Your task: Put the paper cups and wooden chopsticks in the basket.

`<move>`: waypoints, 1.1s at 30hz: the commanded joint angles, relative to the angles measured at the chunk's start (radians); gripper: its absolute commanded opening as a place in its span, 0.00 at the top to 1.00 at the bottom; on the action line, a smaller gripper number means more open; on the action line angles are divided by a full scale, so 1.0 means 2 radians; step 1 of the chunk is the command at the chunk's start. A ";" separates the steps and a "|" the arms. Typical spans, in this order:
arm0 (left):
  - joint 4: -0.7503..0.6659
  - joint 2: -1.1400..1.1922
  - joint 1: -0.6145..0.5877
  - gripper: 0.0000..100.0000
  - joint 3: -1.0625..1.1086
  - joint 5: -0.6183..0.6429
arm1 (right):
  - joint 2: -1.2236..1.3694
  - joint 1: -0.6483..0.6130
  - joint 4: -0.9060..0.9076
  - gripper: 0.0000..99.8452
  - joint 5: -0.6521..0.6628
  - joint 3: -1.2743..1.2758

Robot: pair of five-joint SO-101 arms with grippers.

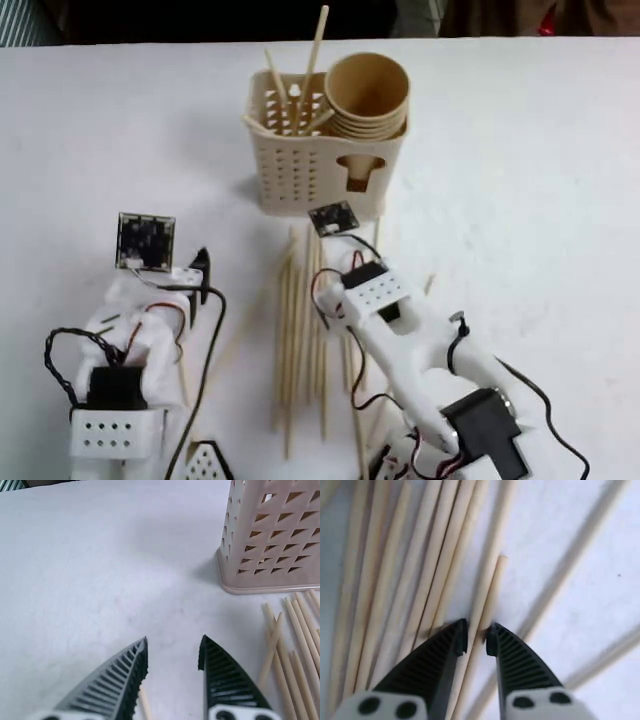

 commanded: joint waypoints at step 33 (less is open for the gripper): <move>-0.012 -0.006 -0.003 0.82 -0.002 -0.004 | -0.154 -0.003 -0.023 0.96 -0.035 0.002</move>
